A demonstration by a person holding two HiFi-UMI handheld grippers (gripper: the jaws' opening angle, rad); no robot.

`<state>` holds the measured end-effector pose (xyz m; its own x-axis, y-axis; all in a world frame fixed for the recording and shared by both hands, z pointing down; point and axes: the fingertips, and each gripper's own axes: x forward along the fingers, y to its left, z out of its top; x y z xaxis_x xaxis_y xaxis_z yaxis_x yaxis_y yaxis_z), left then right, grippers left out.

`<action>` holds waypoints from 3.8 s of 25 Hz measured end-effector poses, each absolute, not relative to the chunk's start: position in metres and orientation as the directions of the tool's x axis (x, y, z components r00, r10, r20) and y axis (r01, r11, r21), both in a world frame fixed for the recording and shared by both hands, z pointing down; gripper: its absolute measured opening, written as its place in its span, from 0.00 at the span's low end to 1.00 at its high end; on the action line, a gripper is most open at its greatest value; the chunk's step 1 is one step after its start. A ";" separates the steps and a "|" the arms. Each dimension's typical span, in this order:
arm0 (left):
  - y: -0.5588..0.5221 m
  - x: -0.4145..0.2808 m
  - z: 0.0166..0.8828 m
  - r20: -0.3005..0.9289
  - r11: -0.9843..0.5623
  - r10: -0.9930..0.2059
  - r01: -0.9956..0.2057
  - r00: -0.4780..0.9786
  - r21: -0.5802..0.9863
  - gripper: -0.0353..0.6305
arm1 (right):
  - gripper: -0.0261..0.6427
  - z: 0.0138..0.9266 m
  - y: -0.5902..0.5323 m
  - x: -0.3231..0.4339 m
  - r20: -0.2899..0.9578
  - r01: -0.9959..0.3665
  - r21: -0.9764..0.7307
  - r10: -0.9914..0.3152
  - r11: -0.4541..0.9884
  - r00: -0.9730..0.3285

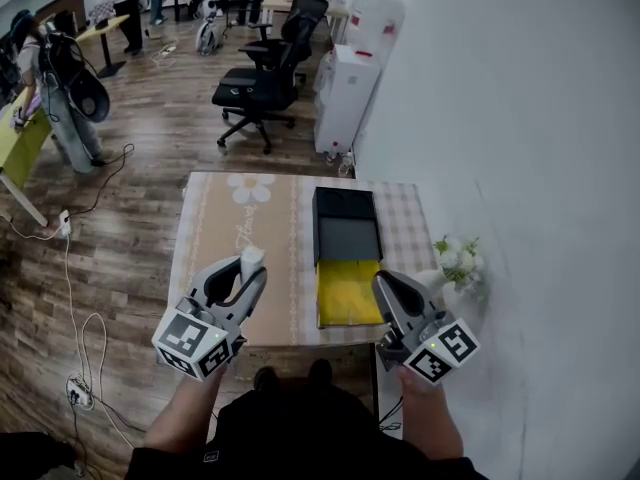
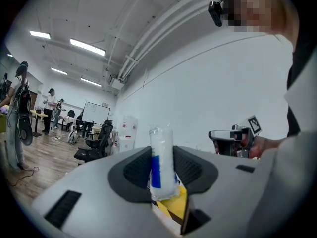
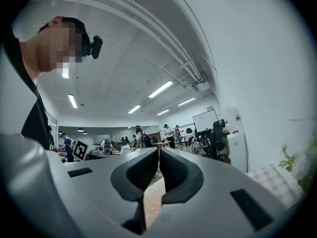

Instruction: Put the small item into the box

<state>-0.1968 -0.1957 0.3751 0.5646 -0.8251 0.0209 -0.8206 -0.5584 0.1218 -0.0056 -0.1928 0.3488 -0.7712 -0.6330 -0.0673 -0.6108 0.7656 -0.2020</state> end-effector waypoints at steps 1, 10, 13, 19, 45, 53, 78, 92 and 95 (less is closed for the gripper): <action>-0.199 -0.189 0.375 0.023 -0.557 -0.826 -0.821 0.564 0.121 0.26 | 0.10 0.350 -0.197 0.002 -0.068 -0.611 -0.203 -0.633 0.765 -0.771; -0.227 -0.109 0.376 0.054 -0.548 -0.829 -0.827 0.557 0.125 0.26 | 0.10 0.359 -0.231 0.071 -0.074 -0.572 -0.224 -0.599 0.789 -0.797; -0.235 -0.090 0.383 0.071 -0.531 -0.838 -0.839 0.540 0.120 0.26 | 0.10 0.365 -0.239 0.084 -0.067 -0.541 -0.226 -0.567 0.810 -0.821; -0.248 -0.068 0.404 0.111 -0.531 -0.830 -0.836 0.546 0.140 0.26 | 0.10 0.373 -0.253 0.105 -0.064 -0.547 -0.242 -0.576 0.802 -0.815; -0.298 0.007 0.590 0.457 -0.549 -0.563 -0.725 0.689 0.416 0.26 | 0.10 0.420 -0.258 0.108 0.039 -0.611 -0.353 -0.642 0.708 -0.766; -0.302 0.027 0.638 0.599 -0.610 -0.460 -0.723 0.656 0.324 0.26 | 0.10 0.438 -0.259 0.119 0.063 -0.625 -0.390 -0.658 0.676 -0.750; -0.296 0.052 0.723 0.864 -0.687 -0.245 -0.708 0.439 0.165 0.28 | 0.10 0.421 -0.272 0.150 0.011 -0.625 -0.380 -0.672 0.682 -0.740; -0.310 0.036 0.714 0.867 -0.641 -0.341 -0.764 0.363 0.068 0.33 | 0.10 0.427 -0.277 0.148 -0.003 -0.579 -0.399 -0.632 0.711 -0.775; -0.312 0.035 0.701 0.843 -0.629 -0.368 -0.772 0.393 0.085 0.33 | 0.10 0.424 -0.279 0.148 -0.007 -0.574 -0.397 -0.628 0.716 -0.779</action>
<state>0.0345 -0.3117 0.7007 0.3926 -0.3675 0.8431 -0.7725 -0.6293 0.0854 0.1476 -0.2786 0.4240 -0.7785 -0.6276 -0.0066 -0.5741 0.7163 -0.3965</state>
